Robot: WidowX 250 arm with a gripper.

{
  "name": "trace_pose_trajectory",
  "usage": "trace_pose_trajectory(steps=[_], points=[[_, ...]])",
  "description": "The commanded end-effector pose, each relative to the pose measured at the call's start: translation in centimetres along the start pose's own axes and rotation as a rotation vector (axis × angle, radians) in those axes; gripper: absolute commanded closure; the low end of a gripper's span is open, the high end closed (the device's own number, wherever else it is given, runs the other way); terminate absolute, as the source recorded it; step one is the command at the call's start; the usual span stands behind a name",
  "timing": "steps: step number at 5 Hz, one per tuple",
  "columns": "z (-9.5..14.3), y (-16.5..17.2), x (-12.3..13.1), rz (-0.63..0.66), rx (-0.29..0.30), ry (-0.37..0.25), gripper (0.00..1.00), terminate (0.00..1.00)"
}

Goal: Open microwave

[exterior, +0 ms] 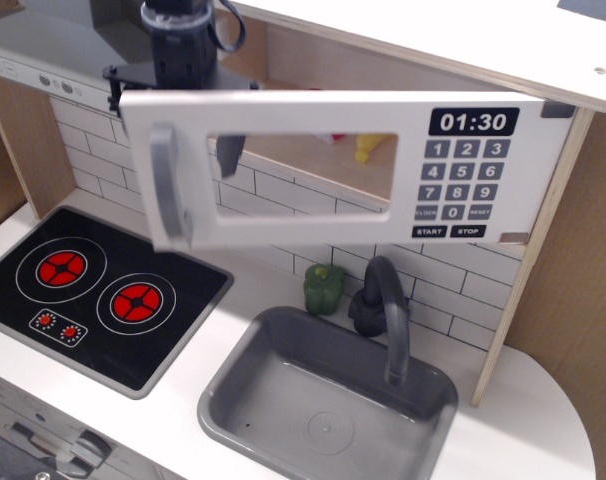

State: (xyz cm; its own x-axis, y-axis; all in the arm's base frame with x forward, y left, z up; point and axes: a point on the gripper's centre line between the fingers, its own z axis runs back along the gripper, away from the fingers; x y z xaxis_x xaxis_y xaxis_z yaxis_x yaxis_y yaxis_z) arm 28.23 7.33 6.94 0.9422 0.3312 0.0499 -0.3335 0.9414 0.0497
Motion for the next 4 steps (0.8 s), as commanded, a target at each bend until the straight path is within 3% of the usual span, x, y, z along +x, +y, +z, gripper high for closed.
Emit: trace_pose_trajectory(steps=[1, 2, 4], points=[[2.2, 0.1, -4.8, -0.152, -0.017, -0.041, 0.0, 0.0], [2.3, -0.8, -6.6, -0.193, -0.033, -0.025, 0.0, 0.0], [2.4, -0.9, -6.3, -0.178, -0.072, -0.03, 0.0, 0.0]])
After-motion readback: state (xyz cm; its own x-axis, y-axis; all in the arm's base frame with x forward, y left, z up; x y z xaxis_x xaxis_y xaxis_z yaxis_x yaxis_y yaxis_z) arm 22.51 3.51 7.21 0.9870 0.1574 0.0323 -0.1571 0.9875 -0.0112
